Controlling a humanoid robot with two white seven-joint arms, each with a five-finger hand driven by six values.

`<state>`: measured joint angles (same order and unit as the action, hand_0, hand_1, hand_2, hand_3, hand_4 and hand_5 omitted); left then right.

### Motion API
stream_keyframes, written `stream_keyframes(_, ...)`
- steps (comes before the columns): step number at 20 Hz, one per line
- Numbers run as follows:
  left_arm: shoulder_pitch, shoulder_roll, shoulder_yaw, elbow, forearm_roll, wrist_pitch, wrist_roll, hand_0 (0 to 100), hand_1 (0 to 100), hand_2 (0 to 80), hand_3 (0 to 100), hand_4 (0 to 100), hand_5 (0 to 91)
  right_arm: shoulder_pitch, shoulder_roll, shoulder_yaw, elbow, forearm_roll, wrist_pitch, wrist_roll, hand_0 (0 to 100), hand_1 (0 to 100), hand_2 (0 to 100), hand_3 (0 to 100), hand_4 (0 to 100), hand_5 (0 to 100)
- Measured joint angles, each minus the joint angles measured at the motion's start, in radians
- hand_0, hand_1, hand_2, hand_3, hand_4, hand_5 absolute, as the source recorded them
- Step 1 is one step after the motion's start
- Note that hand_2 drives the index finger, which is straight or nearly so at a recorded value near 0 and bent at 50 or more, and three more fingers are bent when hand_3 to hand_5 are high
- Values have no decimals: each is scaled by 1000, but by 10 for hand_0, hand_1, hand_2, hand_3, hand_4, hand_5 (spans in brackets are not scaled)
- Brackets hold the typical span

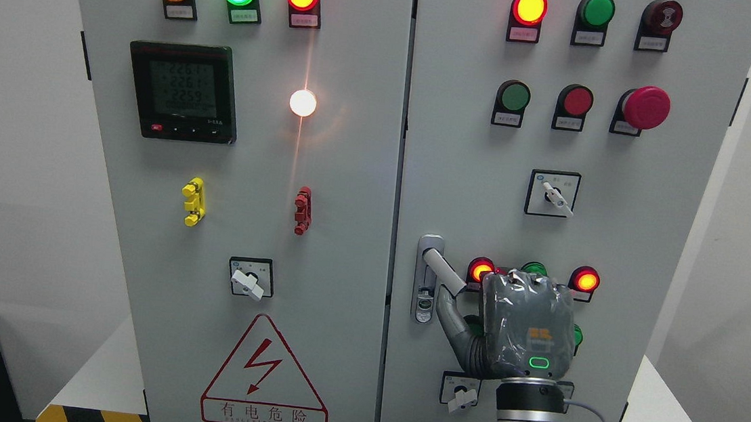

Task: Release door handle
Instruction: 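Rotate the gripped handle from vertical to horizontal with the right hand, then hold the handle in its horizontal position with the right hand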

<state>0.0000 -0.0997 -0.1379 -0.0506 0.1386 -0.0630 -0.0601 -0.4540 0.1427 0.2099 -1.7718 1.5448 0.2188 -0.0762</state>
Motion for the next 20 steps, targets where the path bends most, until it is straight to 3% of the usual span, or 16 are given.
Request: stream_keyframes(20,0,0,0,0,0,0,0,120,556,0,0,0,0,-2,1,-2,-2,0,-1,-5,485,288,1000,1000,1000,1000)
